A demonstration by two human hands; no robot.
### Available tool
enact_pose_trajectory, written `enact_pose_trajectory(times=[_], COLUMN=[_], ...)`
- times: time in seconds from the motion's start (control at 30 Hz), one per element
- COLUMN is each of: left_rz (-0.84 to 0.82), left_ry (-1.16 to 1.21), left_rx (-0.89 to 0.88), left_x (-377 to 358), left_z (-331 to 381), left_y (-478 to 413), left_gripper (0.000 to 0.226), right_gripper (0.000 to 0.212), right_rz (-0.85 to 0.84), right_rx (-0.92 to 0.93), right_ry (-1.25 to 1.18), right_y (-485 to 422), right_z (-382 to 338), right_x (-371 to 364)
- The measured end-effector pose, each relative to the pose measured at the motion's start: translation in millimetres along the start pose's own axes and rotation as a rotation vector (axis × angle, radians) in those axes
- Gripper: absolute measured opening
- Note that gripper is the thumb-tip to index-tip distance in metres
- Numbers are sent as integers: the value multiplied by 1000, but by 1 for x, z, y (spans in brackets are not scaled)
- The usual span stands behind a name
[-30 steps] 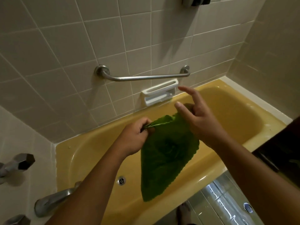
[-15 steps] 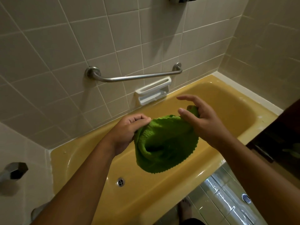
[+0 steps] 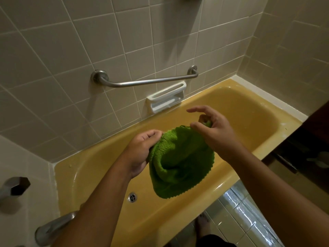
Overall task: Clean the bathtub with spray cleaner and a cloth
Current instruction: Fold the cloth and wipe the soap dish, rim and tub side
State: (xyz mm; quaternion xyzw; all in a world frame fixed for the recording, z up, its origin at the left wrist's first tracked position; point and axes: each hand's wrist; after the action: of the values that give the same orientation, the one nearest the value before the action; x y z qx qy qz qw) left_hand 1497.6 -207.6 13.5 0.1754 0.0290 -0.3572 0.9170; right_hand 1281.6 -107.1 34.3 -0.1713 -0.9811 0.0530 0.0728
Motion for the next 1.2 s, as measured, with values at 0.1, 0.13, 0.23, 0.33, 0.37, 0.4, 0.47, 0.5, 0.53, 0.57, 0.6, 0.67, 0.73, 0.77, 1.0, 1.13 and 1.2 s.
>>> enact_pose_trajectory(times=[0.1,0.13,0.23,0.33,0.37,0.4,0.47,0.5,0.53,0.57,0.6,0.67,0.73,0.77,1.0,1.13,1.2], left_rz=[39,44,33,-10,-11,-4,24,35,43,48,47,42,36,32,10,71,111], left_ry=[-123,-189,-437,-621,-637,-639,-652,-664,-676,-689,-702,-731,-742,-734,-682,-711,-718], left_rx=[-32,-50,-109,-131,-134,-141,-154,-162,-170,-177,-180,-187,-187,-182,-178,-226,-247], left_x=[3,3,-1,-5,-5,-4,-1,1,2,4,5,5,5,5,2,-1,0], left_z=[-2,-1,5,14,16,19,24,25,26,26,26,25,25,24,28,28,28], left_y=[2,3,5,6,8,8,10,11,12,12,13,16,17,18,19,14,14], left_gripper=[15,15,14,14,15,15,14,14,13,13,12,11,9,9,9,11,11], right_gripper=[40,41,40,34,34,35,34,29,21,16,15,14,10,10,23,17,17], right_rz=[-53,-82,-155,-239,-274,-303,-327,-316,-293,-263,-229,-174,-140,-128,-169,-183,-168], right_rx=[-79,-115,-190,-206,-210,-216,-216,-201,-181,-164,-152,-126,-95,-88,-167,-200,-178], right_ry=[12,23,53,183,190,176,139,134,140,150,166,199,227,233,101,163,187], right_y=[5,7,9,11,12,14,18,20,21,23,24,26,27,27,25,19,20], right_z=[9,12,21,27,28,29,31,34,37,39,41,43,42,43,34,27,29], right_x=[6,6,-1,-15,-20,-25,-33,-36,-38,-41,-43,-46,-47,-47,-43,-48,-51])
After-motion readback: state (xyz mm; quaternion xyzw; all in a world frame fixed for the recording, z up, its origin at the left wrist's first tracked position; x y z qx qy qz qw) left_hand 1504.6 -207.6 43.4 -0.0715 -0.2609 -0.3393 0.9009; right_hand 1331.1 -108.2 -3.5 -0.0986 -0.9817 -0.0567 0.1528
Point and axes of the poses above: each hand's wrist, its own y-axis away from the middle knuckle, its own x-axis out of the back of the hand, z = x × y, and after that the axes turned 5 degrees about -y, right-handed
